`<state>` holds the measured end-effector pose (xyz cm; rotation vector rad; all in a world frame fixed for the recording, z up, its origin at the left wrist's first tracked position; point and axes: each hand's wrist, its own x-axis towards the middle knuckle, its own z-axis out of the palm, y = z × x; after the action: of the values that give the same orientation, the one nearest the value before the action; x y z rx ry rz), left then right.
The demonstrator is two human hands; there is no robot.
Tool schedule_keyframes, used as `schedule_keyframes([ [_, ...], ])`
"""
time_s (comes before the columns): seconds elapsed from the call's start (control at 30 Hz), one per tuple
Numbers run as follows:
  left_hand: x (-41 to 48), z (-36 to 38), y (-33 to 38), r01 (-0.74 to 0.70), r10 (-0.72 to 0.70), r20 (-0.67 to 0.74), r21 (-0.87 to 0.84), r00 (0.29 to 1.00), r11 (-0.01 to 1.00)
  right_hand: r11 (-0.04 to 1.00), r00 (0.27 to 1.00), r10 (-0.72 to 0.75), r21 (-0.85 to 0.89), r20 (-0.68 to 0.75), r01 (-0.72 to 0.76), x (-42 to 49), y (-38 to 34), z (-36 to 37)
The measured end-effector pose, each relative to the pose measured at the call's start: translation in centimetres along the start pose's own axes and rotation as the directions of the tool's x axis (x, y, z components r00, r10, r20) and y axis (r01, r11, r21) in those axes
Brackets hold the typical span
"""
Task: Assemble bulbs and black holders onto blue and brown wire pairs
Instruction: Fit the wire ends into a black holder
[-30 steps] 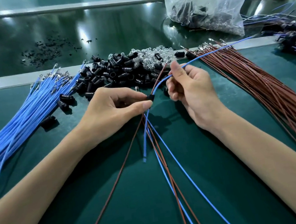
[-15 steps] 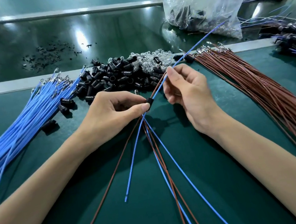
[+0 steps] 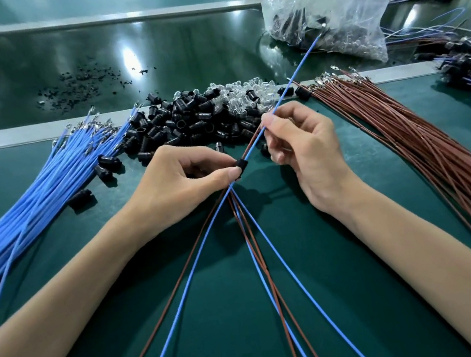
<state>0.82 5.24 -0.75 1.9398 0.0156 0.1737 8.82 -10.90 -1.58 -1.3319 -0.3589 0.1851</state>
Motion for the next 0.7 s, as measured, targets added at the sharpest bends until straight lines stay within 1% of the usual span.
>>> schedule_keyframes([
  [0.13, 0.1, 0.0, 0.1, -0.007, 0.005, -0.043, -0.044, 0.999, 0.999, 0.973, 0.993, -0.038, -0.222, 0.112, 0.062, -0.5, 0.1, 0.1],
  [0.17, 0.1, 0.0, 0.2, -0.008, 0.006, -0.047, -0.043, 0.999, 0.999, 0.970, 0.992, -0.028, -0.237, 0.120, 0.057, -0.5, 0.1, 0.2],
  [0.23, 0.1, 0.1, 0.1, -0.003, 0.002, -0.048, -0.025, 0.999, 1.000, 0.987, 0.998, -0.001, -0.159, 0.066, 0.012, -0.5, -0.1, 0.2],
  [0.3, 0.0, 0.1, 0.0, -0.001, 0.001, -0.026, 0.000, 1.000, 1.000, 1.000, 0.999, 0.021, -0.015, -0.037, -0.021, -0.1, -0.3, 0.1],
  [0.4, 0.0, 0.1, 0.0, -0.016, 0.016, 0.007, 0.029, 1.000, 0.999, 0.990, 0.977, 0.027, 0.141, -0.212, 0.004, 0.4, -0.7, -0.1],
  [0.5, 0.0, 0.1, 0.0, -0.029, 0.028, 0.017, 0.050, 0.999, 0.998, 0.977, 0.937, 0.032, 0.207, -0.349, 0.043, 0.7, -0.9, -0.3],
  [0.57, 0.0, 0.0, 0.0, -0.036, 0.035, 0.020, 0.056, 0.999, 0.998, 0.973, 0.929, 0.047, 0.226, -0.368, 0.040, 0.7, -0.8, -0.4],
  [0.7, -0.1, 0.0, 0.1, -0.040, 0.038, 0.026, 0.072, 0.999, 0.997, 0.979, 0.961, 0.076, 0.202, -0.267, -0.022, 0.6, -0.7, -0.6],
])
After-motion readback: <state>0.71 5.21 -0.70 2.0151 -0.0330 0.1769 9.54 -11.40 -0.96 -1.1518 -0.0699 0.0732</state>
